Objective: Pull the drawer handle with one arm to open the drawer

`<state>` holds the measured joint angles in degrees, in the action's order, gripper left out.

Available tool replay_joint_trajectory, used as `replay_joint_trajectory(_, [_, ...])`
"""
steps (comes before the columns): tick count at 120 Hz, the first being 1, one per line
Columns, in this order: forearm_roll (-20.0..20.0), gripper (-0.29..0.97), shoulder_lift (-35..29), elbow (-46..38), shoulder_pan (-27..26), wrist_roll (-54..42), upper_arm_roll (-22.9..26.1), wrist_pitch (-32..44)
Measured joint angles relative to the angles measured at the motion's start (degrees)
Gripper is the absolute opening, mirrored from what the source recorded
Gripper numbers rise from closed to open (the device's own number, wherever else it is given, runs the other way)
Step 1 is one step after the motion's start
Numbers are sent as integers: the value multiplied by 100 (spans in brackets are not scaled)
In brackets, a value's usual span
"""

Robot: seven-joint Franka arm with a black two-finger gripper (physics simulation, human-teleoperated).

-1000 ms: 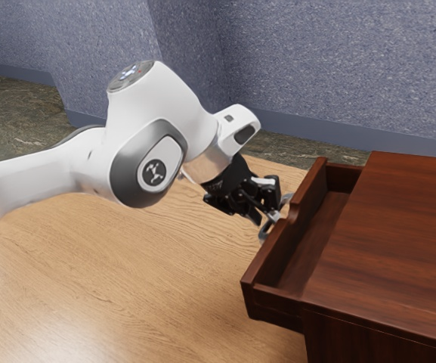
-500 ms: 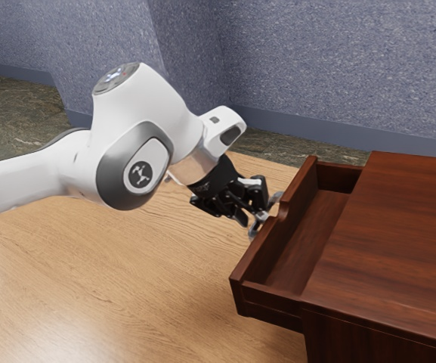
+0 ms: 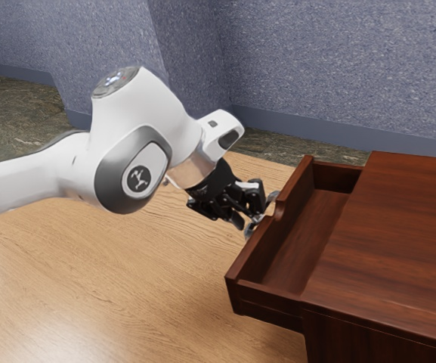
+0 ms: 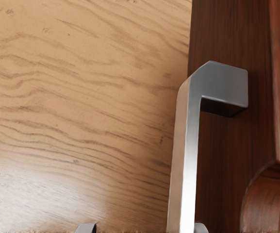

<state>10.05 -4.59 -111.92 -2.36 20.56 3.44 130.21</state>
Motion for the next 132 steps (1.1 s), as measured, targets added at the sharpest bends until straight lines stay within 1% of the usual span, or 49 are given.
replay_joint_trajectory(36, [-21, 17, -137, -145, 106, 36, -6, 21])
replay_joint_trajectory(70, [-74, 17, -128, -135, 163, 52, -129, 26])
replay_joint_trajectory(132, [-164, 18, -164, -145, 255, 66, -144, 29])
